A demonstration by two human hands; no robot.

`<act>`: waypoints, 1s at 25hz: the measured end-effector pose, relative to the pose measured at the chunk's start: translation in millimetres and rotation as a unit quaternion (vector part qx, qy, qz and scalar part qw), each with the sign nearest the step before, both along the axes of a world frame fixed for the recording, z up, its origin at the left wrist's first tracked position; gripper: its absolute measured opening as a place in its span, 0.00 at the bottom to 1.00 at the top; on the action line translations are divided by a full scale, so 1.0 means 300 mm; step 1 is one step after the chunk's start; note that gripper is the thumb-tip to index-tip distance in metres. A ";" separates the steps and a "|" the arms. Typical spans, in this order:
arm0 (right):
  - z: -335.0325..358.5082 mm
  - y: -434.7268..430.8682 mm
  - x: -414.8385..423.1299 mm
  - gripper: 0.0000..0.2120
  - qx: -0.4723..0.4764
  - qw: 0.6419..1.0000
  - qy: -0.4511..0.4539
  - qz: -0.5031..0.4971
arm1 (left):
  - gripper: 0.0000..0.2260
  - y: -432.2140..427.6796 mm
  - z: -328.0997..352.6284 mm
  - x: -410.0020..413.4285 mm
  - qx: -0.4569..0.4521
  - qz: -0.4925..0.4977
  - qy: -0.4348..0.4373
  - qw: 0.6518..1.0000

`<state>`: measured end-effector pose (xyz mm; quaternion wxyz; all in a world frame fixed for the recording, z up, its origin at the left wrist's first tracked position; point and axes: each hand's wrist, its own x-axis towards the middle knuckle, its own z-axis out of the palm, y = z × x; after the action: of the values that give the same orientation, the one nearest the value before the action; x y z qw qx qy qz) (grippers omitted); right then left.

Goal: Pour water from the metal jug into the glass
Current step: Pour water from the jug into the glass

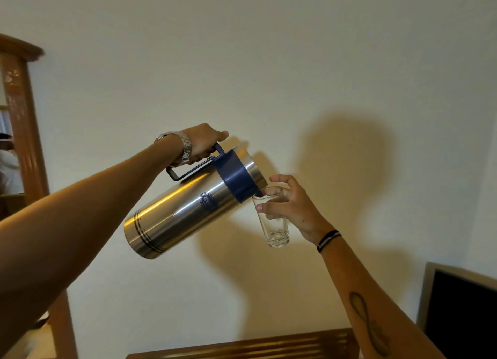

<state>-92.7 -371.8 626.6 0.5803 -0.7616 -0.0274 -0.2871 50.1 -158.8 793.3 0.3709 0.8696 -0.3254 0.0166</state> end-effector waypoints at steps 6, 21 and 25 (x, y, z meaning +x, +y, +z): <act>-0.042 -0.005 0.032 0.39 0.035 0.999 -0.017 -0.025 | 0.28 -0.062 0.033 -0.042 0.077 0.001 -0.150 0.986; -0.055 -0.024 0.039 0.30 0.024 0.997 -0.033 -0.072 | 0.27 -0.172 0.094 -0.055 0.176 -0.015 -0.278 0.944; -0.056 -0.020 0.038 0.30 0.027 0.997 -0.035 -0.063 | 0.27 -0.168 0.099 -0.071 0.171 -0.012 -0.288 0.942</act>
<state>-81.4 -377.8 609.9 0.5801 -0.7352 0.0081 -0.3506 28.7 -209.4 823.0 0.1073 0.8739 -0.4271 0.2058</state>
